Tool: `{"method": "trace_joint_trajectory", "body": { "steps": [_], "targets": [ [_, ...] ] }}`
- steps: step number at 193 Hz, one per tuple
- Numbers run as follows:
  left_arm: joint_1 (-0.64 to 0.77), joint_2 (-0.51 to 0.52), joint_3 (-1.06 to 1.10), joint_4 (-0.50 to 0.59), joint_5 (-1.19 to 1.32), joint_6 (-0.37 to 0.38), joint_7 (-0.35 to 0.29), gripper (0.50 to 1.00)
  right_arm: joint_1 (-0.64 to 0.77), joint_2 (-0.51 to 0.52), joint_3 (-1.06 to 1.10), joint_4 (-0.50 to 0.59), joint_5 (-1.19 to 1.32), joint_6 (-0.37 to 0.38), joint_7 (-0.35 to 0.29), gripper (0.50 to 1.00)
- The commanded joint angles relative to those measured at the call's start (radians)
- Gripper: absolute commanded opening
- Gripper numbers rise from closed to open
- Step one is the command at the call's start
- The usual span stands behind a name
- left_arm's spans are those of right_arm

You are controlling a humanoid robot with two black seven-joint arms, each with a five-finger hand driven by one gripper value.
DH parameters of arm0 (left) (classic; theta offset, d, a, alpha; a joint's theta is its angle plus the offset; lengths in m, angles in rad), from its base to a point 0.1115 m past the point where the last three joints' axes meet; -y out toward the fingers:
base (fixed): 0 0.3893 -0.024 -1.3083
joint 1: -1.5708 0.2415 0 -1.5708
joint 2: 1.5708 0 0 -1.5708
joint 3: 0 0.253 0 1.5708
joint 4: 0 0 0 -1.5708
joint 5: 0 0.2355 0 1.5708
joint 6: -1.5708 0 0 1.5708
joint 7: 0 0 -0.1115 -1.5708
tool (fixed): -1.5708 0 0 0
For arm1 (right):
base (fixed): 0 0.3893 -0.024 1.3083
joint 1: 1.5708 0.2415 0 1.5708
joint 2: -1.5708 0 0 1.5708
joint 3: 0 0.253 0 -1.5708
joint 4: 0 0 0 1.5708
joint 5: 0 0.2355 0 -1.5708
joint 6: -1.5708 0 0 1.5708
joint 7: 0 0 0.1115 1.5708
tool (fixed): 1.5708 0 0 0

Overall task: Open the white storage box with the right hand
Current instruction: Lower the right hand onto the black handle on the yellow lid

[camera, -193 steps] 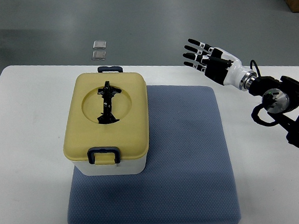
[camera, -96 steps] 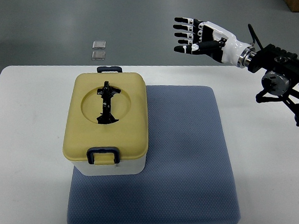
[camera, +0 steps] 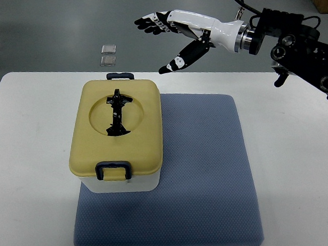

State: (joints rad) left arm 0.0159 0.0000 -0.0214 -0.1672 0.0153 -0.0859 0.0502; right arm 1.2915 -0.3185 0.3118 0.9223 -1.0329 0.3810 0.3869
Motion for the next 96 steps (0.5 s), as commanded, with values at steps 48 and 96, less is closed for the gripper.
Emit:
{"method": "trace_joint_trajectory", "body": {
  "steps": [48, 96],
  "targets": [
    [-0.001, 0.0, 0.0, 0.0, 0.0, 0.0, -0.001, 1.0, 0.253, 0.035, -0.249, 0.035, -0.075, 0.001, 0.104, 0.919],
    [-0.001, 0.0, 0.0, 0.0, 0.0, 0.0, 0.0, 1.0, 0.371, 0.105, -0.358, 0.075, -0.239, -0.001, 0.216, 0.919]
  ]
}}
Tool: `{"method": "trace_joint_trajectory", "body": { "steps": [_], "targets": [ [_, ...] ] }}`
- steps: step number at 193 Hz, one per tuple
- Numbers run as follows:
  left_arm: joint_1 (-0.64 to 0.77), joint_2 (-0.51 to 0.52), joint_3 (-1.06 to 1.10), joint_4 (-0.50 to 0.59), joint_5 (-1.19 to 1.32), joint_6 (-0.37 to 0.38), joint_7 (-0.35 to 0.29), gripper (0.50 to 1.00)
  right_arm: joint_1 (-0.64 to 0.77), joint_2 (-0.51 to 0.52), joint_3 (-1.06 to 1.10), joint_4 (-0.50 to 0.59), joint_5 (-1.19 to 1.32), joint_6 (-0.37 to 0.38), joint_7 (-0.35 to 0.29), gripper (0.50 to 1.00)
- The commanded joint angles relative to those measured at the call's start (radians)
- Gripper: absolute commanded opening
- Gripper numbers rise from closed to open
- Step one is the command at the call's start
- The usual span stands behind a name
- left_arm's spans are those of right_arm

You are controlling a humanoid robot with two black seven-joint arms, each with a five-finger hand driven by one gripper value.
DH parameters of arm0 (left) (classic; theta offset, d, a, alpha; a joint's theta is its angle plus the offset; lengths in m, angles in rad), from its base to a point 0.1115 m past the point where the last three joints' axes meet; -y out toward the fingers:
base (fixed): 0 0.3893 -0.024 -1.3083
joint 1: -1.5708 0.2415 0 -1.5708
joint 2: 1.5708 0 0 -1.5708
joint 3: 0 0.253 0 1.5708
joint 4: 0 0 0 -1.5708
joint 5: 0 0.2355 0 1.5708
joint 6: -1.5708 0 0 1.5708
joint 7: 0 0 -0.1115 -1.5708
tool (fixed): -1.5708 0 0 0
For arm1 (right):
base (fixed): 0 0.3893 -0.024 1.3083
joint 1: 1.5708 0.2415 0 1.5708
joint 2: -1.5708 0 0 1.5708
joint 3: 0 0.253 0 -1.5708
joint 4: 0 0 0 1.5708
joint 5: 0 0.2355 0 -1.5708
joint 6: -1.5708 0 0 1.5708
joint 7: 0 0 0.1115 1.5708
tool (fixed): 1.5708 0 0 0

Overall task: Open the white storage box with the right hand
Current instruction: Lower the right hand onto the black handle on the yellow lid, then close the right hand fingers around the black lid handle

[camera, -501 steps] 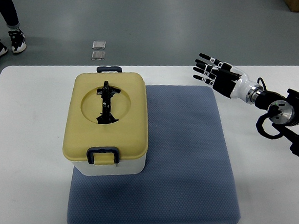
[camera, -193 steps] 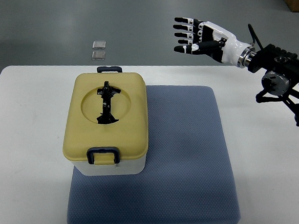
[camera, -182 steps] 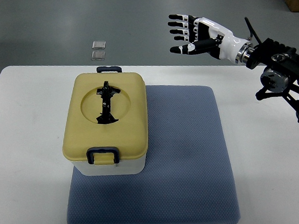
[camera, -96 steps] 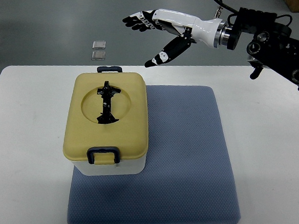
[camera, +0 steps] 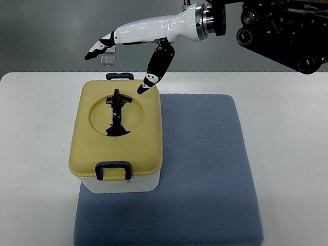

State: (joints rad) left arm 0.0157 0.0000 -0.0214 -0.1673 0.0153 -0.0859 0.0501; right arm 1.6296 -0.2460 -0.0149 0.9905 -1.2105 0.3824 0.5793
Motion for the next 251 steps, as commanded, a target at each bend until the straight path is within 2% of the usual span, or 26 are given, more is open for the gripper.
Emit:
{"method": "trace_joint_trajectory", "body": {
  "steps": [1, 67, 118, 127, 161, 209, 239, 251],
  "targets": [
    [0.0, 0.0, 0.0, 0.0, 0.0, 0.0, 0.001, 1.0, 0.036, 0.036, -0.036, 0.007, -0.067, -0.002, 0.024, 0.919],
    [0.0, 0.0, 0.0, 0.0, 0.0, 0.0, 0.001, 1.0, 0.093, 0.154, -0.161, -0.029, -0.189, -0.042, 0.017, 0.917],
    [0.001, 0.0, 0.001, 0.0, 0.0, 0.0, 0.001, 1.0, 0.108, 0.185, -0.169, -0.05, -0.189, -0.048, 0.017, 0.901],
    [0.0, 0.0, 0.0, 0.0, 0.0, 0.0, 0.0, 1.0, 0.105, 0.195, -0.178, -0.062, -0.189, -0.056, 0.017, 0.872],
    [0.0, 0.0, 0.0, 0.0, 0.0, 0.0, 0.001, 1.0, 0.093, 0.198, -0.181, -0.075, -0.21, -0.092, 0.017, 0.854],
    [0.0, 0.0, 0.0, 0.0, 0.0, 0.0, -0.001, 1.0, 0.087, 0.2, -0.181, -0.076, -0.212, -0.094, 0.017, 0.825],
    [0.0, 0.0, 0.0, -0.001, 0.0, 0.0, 0.001, 1.0, 0.081, 0.2, -0.181, -0.076, -0.212, -0.094, 0.017, 0.789],
    [0.0, 0.0, 0.0, 0.0, 0.0, 0.0, 0.001, 1.0, 0.076, 0.2, -0.181, -0.076, -0.213, -0.094, 0.017, 0.758]
  ]
}}
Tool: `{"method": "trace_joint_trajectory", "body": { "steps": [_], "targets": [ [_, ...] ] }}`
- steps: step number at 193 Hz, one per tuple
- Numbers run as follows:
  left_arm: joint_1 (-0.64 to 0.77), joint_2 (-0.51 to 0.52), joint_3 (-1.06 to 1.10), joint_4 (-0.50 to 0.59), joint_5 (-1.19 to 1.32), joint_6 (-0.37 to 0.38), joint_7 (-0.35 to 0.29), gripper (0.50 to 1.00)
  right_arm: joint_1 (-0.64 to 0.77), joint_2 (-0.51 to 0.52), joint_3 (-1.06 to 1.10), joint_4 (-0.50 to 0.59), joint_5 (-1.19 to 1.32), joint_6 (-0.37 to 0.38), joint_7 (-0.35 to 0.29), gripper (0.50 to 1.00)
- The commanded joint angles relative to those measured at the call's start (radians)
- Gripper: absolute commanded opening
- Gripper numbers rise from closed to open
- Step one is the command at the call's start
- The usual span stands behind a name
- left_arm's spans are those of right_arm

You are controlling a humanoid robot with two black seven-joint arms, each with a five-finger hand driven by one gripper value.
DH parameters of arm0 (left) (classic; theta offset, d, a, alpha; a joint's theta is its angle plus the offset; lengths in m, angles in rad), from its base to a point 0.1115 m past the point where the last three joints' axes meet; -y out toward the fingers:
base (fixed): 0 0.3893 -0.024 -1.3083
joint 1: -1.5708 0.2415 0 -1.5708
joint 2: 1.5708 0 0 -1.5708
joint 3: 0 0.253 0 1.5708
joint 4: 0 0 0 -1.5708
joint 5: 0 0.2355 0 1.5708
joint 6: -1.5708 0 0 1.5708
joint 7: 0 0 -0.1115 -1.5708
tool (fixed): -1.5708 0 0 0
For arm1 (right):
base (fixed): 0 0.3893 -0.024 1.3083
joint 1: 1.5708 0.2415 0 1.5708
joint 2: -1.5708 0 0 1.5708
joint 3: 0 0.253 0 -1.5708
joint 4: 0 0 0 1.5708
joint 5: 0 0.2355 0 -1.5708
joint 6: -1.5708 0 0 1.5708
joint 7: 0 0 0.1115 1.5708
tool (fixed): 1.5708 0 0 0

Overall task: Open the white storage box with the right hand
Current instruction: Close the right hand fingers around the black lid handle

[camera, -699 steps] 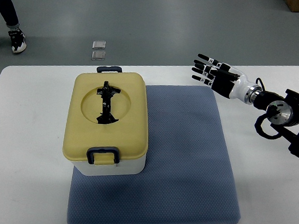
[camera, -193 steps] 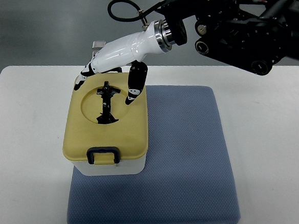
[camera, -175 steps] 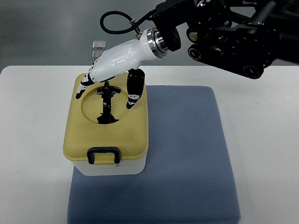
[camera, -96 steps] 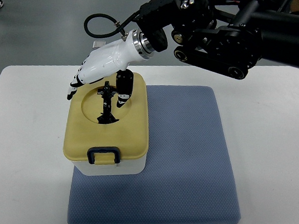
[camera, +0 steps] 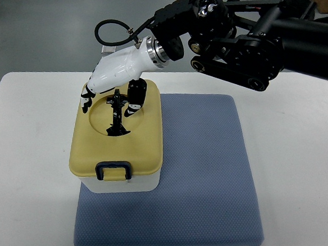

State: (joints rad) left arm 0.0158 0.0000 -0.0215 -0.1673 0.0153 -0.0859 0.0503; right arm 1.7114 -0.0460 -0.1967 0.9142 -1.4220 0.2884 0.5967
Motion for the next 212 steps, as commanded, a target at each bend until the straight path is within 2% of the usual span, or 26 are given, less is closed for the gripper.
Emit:
{"method": "trace_joint_trajectory", "body": {
  "steps": [1, 15, 27, 35, 54, 96, 128, 212],
  "targets": [
    [0.0, 0.0, 0.0, 0.0, 0.0, 0.0, 0.0, 1.0, -0.006, 0.0, 0.0, 0.0, -0.001, 0.0, 0.0, 0.758],
    [0.0, 0.0, 0.001, 0.0, 0.0, 0.0, 0.0, 1.0, -0.009, 0.0, 0.0, -0.003, -0.001, -0.002, 0.0, 0.727],
    [0.001, 0.0, 0.0, 0.0, 0.0, 0.0, -0.001, 1.0, -0.013, 0.0, 0.0, -0.008, -0.001, -0.002, 0.0, 0.721],
    [0.0, 0.0, 0.0, 0.0, 0.0, 0.0, 0.0, 1.0, -0.015, 0.0, -0.001, -0.009, -0.001, -0.005, 0.0, 0.686],
    [0.0, 0.0, 0.0, 0.0, 0.0, 0.0, 0.0, 1.0, -0.018, 0.0, 0.0, -0.018, -0.015, -0.017, 0.0, 0.658],
    [0.0, 0.0, 0.0, 0.0, 0.0, 0.0, 0.0, 1.0, -0.029, 0.0, 0.0, -0.023, -0.02, -0.028, 0.0, 0.639],
    [0.0, 0.0, 0.0, 0.0, 0.0, 0.0, 0.0, 1.0, -0.033, 0.0, 0.0, -0.023, -0.023, -0.028, 0.003, 0.55],
    [0.0, 0.0, 0.0, 0.0, 0.0, 0.0, 0.0, 1.0, -0.03, 0.003, 0.0, -0.02, -0.025, -0.057, 0.014, 0.5]
  ]
}}
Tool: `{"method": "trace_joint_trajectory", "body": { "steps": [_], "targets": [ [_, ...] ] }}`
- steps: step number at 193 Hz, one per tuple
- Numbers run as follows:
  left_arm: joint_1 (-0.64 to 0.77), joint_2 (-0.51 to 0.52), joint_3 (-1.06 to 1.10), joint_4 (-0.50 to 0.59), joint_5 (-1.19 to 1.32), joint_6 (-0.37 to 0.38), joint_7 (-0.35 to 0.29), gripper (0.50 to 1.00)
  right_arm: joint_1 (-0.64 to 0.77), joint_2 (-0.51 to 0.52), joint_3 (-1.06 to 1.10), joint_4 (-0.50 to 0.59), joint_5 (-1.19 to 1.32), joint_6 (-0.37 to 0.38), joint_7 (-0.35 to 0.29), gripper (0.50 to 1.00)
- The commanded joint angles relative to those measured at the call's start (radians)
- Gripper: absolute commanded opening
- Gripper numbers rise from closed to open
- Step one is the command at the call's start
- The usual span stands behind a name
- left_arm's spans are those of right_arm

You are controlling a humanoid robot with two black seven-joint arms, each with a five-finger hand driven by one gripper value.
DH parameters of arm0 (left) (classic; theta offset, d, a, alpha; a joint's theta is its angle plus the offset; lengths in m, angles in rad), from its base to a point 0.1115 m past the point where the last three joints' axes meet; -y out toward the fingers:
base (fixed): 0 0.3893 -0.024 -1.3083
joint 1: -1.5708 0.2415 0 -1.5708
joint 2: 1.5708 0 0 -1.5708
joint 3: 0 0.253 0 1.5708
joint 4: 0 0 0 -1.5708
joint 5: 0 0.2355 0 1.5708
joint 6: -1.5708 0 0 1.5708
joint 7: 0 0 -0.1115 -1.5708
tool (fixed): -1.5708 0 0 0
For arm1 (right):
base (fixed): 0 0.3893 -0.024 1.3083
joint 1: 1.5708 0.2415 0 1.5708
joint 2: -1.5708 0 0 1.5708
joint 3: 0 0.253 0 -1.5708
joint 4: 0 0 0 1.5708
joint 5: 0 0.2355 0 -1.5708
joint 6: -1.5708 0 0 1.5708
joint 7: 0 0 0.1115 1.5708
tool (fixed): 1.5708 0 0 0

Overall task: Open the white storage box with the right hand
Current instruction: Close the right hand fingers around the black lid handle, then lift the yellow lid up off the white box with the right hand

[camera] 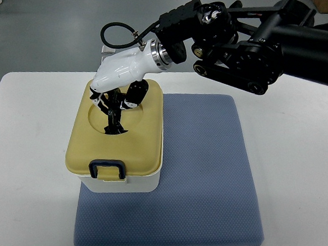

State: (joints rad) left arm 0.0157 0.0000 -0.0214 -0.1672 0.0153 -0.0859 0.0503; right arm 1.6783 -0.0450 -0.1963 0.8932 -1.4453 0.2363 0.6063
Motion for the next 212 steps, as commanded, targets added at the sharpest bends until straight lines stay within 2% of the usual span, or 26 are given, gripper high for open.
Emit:
{"method": "trace_joint_trajectory", "body": {
  "steps": [1, 67, 145, 212],
  "targets": [
    [0.0, 0.0, 0.0, 0.0, 0.0, 0.0, 0.0, 1.0, 0.003, 0.004, 0.0, 0.001, 0.0, -0.006, 0.005, 0.5],
    [0.0, 0.0, 0.0, 0.0, 0.0, 0.0, 0.0, 1.0, 0.015, 0.008, 0.0, 0.006, -0.035, -0.06, 0.005, 0.5],
    [0.001, 0.0, 0.0, 0.0, 0.0, 0.0, 0.0, 1.0, 0.07, -0.01, 0.008, 0.015, -0.033, -0.06, 0.005, 0.5],
    [0.0, 0.0, 0.0, 0.0, 0.0, 0.0, -0.001, 1.0, 0.124, -0.134, 0.06, 0.033, -0.02, -0.06, 0.005, 0.5]
  ]
}}
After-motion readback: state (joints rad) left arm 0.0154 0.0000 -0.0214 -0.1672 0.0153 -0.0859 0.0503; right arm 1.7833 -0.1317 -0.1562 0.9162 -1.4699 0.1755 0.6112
